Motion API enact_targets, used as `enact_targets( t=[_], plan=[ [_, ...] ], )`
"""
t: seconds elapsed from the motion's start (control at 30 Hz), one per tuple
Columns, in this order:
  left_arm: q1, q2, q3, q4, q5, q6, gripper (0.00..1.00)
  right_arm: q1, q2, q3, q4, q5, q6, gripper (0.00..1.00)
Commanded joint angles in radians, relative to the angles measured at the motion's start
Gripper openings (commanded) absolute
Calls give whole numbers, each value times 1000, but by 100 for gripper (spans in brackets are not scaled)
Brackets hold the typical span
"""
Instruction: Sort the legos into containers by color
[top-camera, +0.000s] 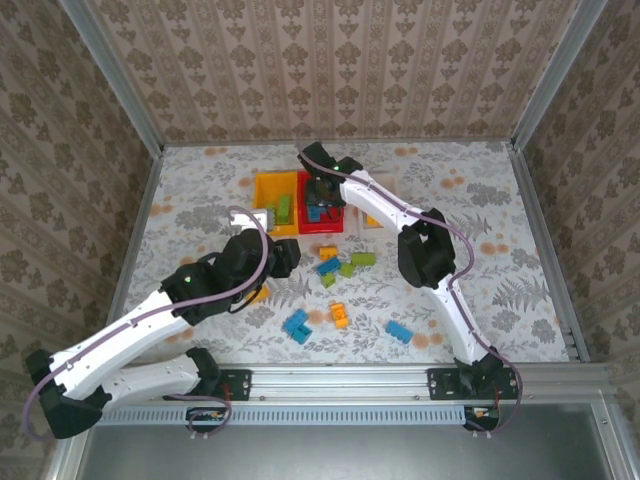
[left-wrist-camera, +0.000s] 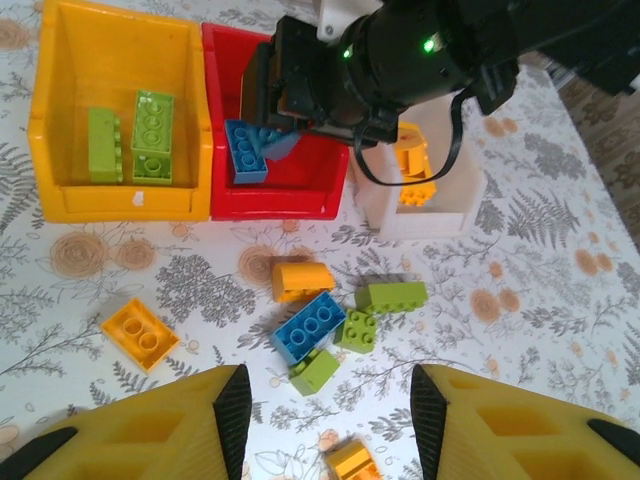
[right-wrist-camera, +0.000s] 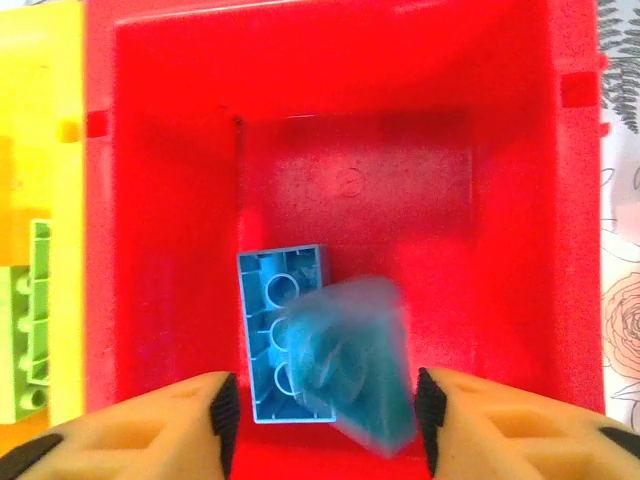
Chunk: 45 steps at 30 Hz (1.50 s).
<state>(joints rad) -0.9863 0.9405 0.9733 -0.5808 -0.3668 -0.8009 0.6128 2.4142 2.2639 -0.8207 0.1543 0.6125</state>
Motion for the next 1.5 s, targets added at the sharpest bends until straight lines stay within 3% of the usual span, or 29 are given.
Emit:
enact_targets(
  t=[0.0,0.2,0.37,0.53,0.77,0.87,1.0,1.2,1.47],
  plan=[
    [17,15,-13,-59,31,-12,49,13,-33,31,-38,-28,-32,59],
    [47,64,-32,-39,97,19,50,31,-203,-49,6,-22,-30,57],
    [96,177,23,19,248,182,50,38,-452,-258,102,9,-19,55],
    [131,402,171,11,425,489,51,26,-848,-728,308,43,-3,58],
    [129,717,382,-23,483,850,53,18,-1422,-1279,375,54,29,68],
    [124,842,481,-57,502,962,53,19,-1665,-1413,313,53,67,73],
    [105,984,585,-104,491,1087,54,18,-1896,-1467,163,65,117,77],
    [56,1118,667,-113,431,1180,55,16,-1968,-1456,84,67,152,78],
    [51,1228,708,-84,370,1163,55,16,-1930,-1439,122,28,167,77]
  ],
)
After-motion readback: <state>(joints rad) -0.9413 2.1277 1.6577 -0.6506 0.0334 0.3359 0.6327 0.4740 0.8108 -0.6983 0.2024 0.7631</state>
